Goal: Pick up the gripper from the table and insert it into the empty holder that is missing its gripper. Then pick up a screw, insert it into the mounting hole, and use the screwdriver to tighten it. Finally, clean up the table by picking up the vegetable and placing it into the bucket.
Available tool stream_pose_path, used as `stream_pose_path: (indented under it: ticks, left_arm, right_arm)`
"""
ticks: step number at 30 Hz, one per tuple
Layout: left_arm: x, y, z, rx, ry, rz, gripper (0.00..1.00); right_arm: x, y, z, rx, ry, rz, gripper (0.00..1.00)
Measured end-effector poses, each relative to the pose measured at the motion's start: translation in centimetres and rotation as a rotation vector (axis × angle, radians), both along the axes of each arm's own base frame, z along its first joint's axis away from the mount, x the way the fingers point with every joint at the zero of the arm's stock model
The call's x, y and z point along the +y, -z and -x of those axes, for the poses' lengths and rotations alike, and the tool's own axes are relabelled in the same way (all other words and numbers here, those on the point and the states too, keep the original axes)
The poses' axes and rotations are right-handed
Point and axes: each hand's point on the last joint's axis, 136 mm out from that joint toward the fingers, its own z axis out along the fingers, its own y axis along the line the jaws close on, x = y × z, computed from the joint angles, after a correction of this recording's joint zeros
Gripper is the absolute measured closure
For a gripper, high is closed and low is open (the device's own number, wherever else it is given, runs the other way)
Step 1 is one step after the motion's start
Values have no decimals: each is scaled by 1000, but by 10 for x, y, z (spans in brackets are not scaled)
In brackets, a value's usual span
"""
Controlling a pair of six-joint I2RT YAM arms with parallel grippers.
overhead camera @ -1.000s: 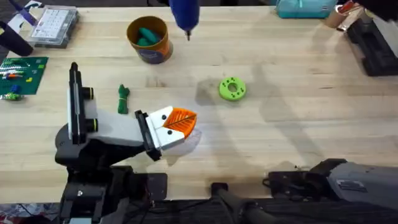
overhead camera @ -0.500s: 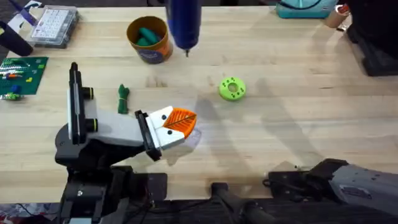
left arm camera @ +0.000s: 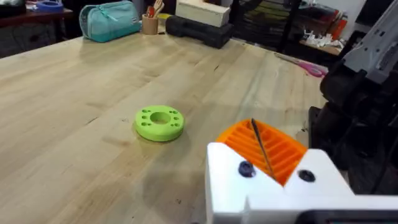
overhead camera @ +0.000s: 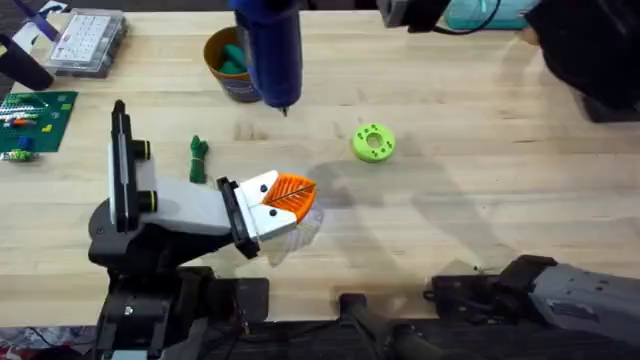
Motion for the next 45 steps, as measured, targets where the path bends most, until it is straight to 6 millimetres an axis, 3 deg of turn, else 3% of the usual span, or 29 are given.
stream_pose_path:
  ticks: [16,45]
  left_arm:
    - [0,0,0,0,0,0,995]
    - [0,0,0,0,0,0,995]
  right_arm:
    - [10,8,21,-63,-60,-53,974]
    - [30,40,30,11,-123,-8,974]
